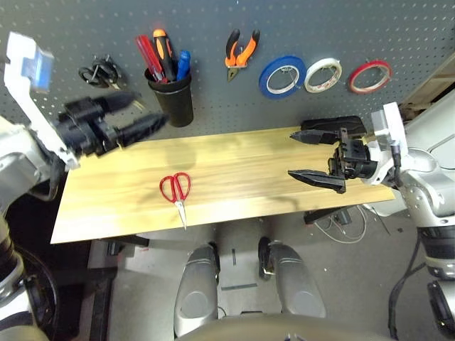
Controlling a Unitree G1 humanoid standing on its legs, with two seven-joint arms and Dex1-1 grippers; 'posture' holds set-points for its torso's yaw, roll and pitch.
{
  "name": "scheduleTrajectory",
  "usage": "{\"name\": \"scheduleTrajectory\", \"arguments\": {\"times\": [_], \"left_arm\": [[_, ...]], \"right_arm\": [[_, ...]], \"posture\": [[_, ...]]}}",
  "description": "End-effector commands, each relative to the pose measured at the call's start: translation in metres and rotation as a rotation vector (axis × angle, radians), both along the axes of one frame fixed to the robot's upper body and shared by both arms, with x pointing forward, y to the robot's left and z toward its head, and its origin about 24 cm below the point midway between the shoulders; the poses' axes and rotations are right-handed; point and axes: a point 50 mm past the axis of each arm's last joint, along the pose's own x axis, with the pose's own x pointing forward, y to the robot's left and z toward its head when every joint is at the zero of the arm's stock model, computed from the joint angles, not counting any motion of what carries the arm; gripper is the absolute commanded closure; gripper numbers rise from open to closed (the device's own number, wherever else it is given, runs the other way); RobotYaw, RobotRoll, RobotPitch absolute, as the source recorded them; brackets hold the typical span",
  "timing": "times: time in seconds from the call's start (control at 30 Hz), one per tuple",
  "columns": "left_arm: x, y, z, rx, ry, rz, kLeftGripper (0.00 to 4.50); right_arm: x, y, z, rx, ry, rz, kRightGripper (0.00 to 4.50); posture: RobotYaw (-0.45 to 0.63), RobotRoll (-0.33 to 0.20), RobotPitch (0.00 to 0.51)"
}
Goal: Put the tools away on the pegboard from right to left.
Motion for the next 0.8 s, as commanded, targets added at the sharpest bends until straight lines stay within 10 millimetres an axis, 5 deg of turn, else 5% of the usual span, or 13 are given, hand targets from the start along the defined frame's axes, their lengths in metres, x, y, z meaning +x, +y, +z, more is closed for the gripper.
{"name": "scheduleTrajectory", "arguments": {"times": [0.03,0.3,0.8], "left_arm": [[0.001,0.008,-0.031,0.078,0.101,0.142,0.02],[0.017,0.011,-0.098,0.158,0.210,0.318,0.02],[0.046,0.027,-0.159,0.185,0.191,0.585,0.02]], "right_arm": [[-0.004,0.008,-0.012,-0.028,-0.020,0.015,0.00],[-0.019,0.028,-0.035,-0.035,-0.054,-0.030,0.00],[-0.052,0.027,-0.042,-0.029,-0.019,-0.038,0.00]], "posture": [[0.10,0.000,0.229],[0.02,0.000,0.269],[-0.10,0.000,0.346]]}}
